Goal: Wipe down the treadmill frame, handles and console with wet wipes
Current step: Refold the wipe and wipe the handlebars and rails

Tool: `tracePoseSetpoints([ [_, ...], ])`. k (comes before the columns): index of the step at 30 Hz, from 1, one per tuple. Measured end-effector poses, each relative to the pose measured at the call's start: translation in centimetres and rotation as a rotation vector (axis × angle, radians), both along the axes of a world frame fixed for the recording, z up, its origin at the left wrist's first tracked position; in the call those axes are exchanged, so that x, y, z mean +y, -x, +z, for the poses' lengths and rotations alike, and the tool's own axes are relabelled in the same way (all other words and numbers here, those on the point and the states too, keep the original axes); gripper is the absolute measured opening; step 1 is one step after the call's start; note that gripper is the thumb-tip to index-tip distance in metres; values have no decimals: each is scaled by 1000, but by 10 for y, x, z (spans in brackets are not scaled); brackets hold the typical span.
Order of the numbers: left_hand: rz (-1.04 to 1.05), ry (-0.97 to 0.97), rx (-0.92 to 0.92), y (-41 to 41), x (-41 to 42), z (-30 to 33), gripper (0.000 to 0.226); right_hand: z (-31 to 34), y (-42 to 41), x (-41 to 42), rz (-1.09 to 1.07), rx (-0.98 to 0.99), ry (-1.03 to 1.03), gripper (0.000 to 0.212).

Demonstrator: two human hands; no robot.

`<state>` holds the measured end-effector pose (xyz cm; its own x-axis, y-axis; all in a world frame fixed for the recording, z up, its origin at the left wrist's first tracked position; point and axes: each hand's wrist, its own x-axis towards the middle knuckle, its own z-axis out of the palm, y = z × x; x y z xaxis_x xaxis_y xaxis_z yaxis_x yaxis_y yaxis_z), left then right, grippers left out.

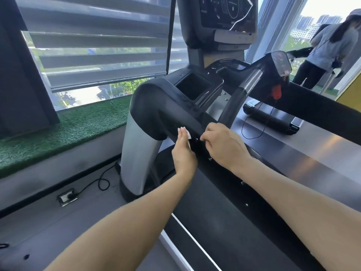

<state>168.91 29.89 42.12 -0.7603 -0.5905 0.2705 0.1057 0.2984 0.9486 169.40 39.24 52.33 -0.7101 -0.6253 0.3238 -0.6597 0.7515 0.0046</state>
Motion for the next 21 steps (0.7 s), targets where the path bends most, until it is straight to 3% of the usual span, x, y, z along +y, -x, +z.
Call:
tracePoseSetpoints([
  [1,4,15,4,5,-10,3,41,0,-1,0,-1,-5,1,27],
  [4,24,-215,31,16,-23,19,35,-1,-3,1,-9,-10,-14,28],
  [7,129,-284,-7,8,-11,19,20,-2,-5,5,-3,-12,-23,29],
  [10,66,-332,-31,-5,1,15,17,-2,-4,5,4,-12,-32,28],
  [16,184,-489,-28,21,-36,36,21,-5,0,2,32,7,-32,27],
  [21,105,-559,3,1,-8,16,22,-12,9,4,78,73,16,16],
])
